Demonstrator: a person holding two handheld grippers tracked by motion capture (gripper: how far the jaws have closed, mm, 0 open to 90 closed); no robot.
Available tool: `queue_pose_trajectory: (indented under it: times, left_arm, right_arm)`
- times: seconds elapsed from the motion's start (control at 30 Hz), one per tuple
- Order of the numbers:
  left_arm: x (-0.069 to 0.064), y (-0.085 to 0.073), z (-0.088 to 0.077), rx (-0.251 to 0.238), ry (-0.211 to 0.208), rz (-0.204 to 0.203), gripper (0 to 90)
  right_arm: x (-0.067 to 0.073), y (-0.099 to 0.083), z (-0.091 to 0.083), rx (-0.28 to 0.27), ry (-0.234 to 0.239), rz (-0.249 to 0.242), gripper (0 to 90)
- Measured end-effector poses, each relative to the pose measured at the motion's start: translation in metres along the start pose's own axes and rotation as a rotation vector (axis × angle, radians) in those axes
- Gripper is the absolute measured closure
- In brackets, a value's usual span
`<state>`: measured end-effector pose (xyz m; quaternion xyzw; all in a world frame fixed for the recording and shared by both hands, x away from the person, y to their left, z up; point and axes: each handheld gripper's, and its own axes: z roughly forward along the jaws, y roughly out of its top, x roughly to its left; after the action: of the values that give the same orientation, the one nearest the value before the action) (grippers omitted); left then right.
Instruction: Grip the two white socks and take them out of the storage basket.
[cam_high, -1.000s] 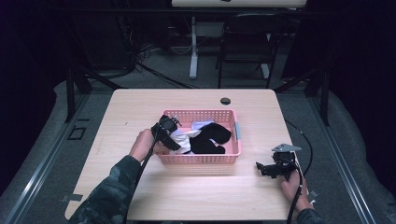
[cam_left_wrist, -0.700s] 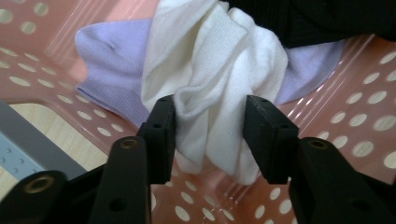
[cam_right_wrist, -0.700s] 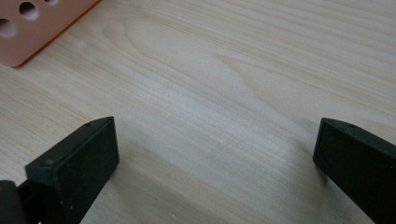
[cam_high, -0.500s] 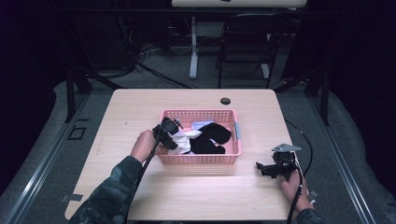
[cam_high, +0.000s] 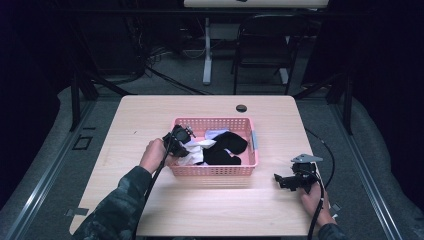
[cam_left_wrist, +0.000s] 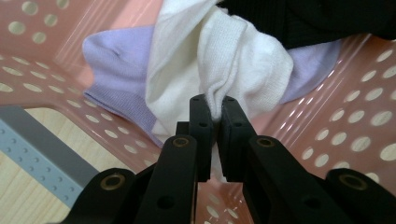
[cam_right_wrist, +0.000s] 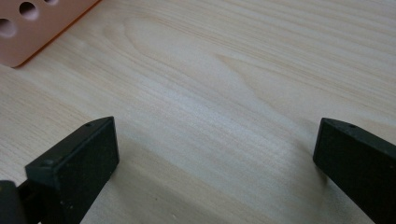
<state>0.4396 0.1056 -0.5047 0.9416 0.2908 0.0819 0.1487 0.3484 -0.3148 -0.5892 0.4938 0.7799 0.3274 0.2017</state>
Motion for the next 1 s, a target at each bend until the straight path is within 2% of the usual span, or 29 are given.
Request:
queue_pose_trajectory:
  times: [0.3, 0.47, 0.77, 1.0]
  left_arm:
    - [0.000, -0.002, -0.016, -0.041, 0.004, 0.009, 85.4]
    - [-0.001, -0.002, -0.028, -0.076, -0.011, 0.010, 85.4]
    - [-0.004, -0.001, -0.043, -0.102, -0.006, 0.030, 85.4]
    - [-0.003, -0.002, -0.055, -0.128, -0.011, 0.028, 85.3]
  right_arm:
    - [0.000, 0.000, 0.000, 0.001, 0.000, 0.000, 0.0]
    - [0.000, 0.000, 0.000, -0.003, -0.001, -0.003, 0.0]
    - [0.000, 0.000, 0.000, -0.003, -0.001, -0.003, 0.0]
    - [0.000, 0.000, 0.000, 0.001, 0.000, 0.000, 0.0]
